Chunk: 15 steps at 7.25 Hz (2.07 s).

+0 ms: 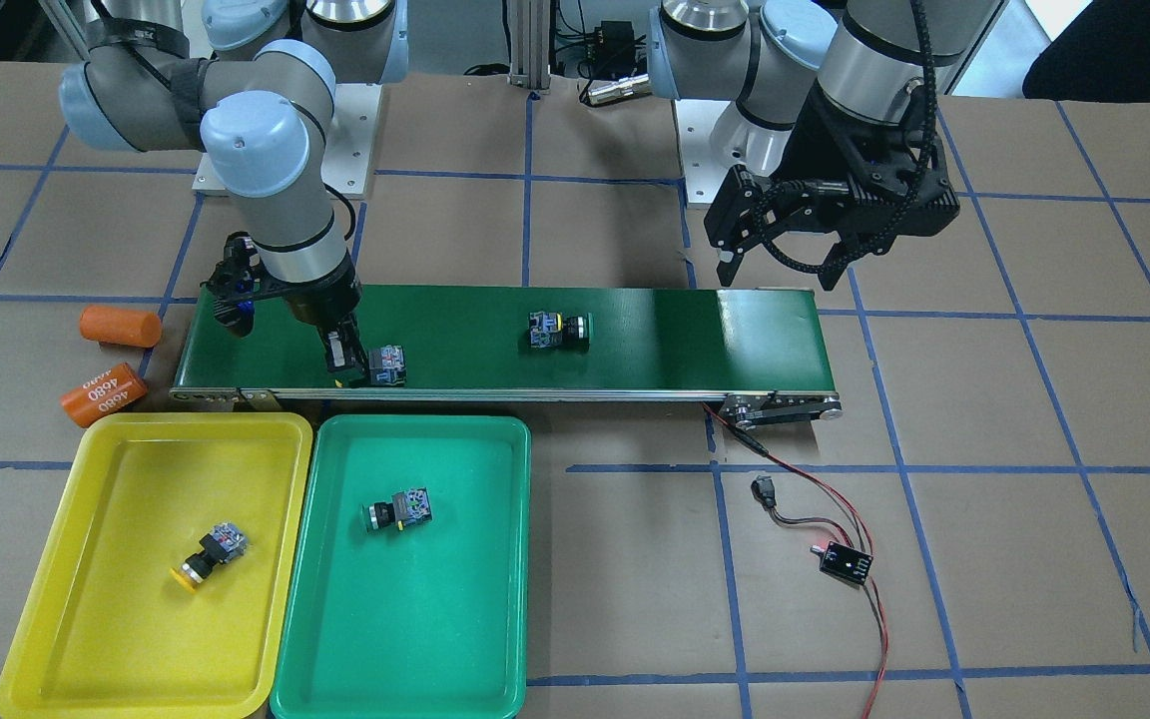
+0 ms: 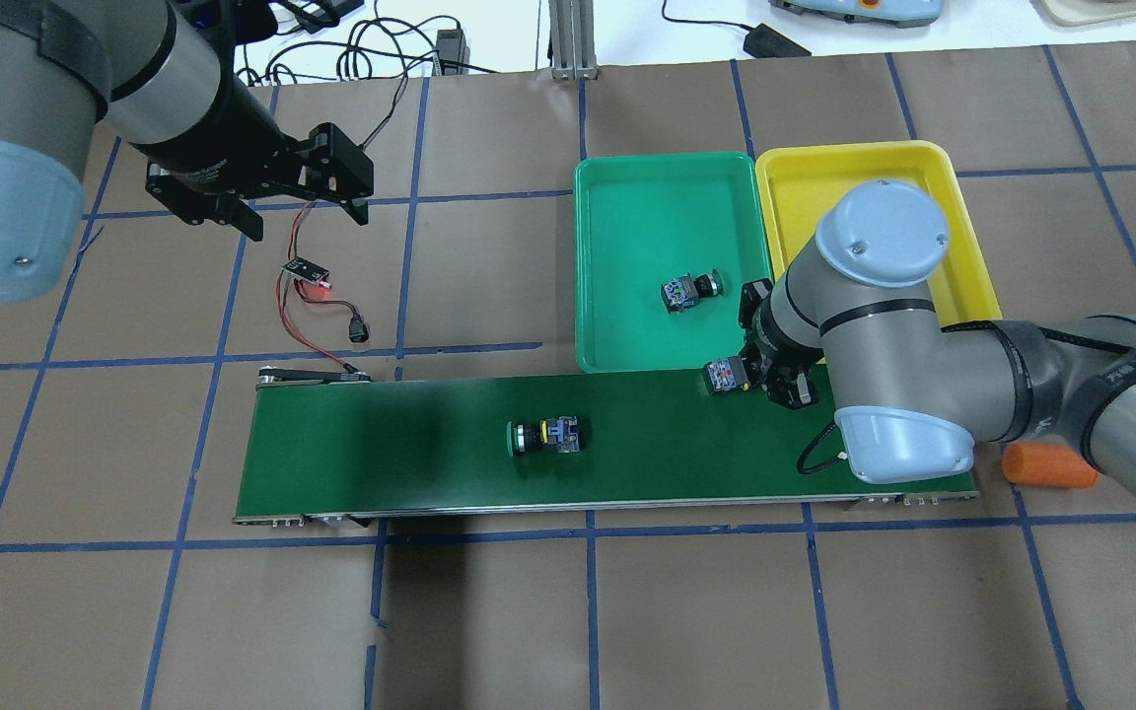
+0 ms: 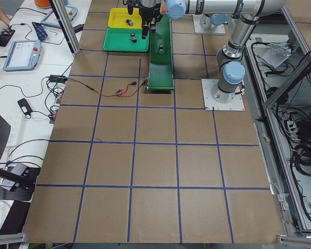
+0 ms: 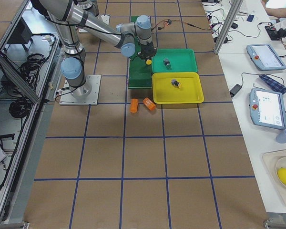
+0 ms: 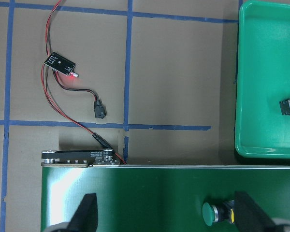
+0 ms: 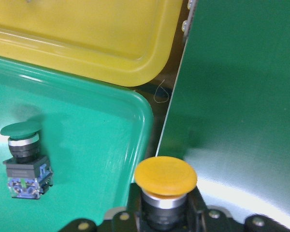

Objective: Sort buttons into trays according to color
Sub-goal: 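Place the yellow button in the yellow tray and open the right gripper, then move the right gripper back down over the green button on the belt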

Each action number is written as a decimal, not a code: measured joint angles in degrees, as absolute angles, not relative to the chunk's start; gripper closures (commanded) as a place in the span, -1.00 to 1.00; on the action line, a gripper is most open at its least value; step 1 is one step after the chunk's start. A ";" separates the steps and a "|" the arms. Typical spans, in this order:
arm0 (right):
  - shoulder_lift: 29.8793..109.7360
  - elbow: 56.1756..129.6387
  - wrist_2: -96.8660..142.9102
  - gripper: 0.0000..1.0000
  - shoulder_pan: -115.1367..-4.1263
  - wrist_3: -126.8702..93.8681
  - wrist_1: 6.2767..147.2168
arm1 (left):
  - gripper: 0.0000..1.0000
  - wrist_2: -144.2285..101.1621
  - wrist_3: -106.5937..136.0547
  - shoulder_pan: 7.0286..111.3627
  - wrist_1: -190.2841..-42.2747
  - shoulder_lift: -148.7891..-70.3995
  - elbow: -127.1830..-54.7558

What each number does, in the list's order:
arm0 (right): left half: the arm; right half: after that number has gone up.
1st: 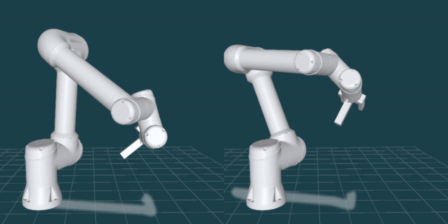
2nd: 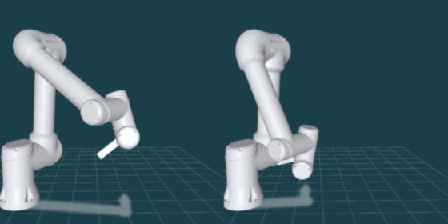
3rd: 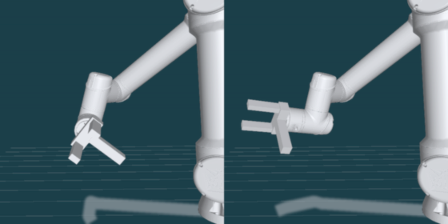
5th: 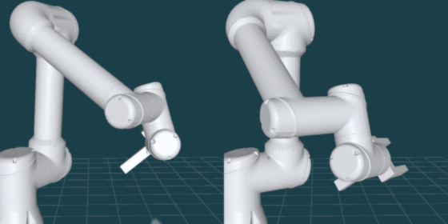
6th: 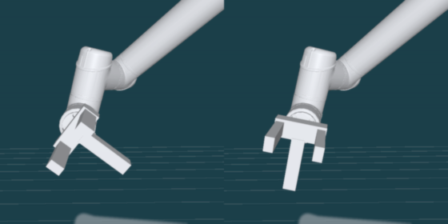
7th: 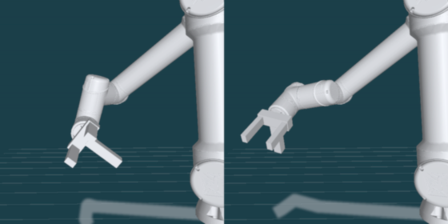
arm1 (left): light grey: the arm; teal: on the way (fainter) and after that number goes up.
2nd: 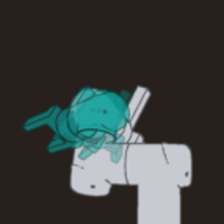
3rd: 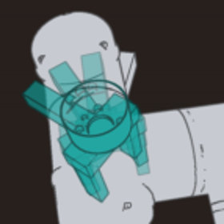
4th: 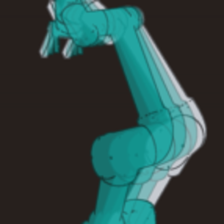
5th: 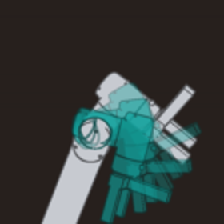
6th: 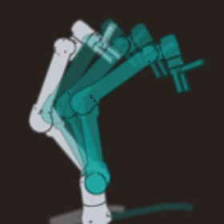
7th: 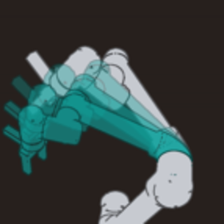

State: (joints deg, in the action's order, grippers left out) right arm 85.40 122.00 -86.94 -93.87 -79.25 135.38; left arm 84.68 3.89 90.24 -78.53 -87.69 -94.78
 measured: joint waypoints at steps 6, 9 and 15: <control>78.93 107.05 -88.06 -0.99 -74.67 -48.39 124.99 | -1.00 84.62 3.78 90.26 -78.31 -87.51 -94.85; 77.24 106.41 -87.95 -1.00 -73.51 -46.17 125.12 | -1.00 84.56 3.78 90.26 -78.31 -87.35 -94.57; 98.95 107.76 -87.27 -1.00 -79.54 -48.89 101.44 | -1.00 84.46 3.78 90.25 -78.31 -86.41 -94.70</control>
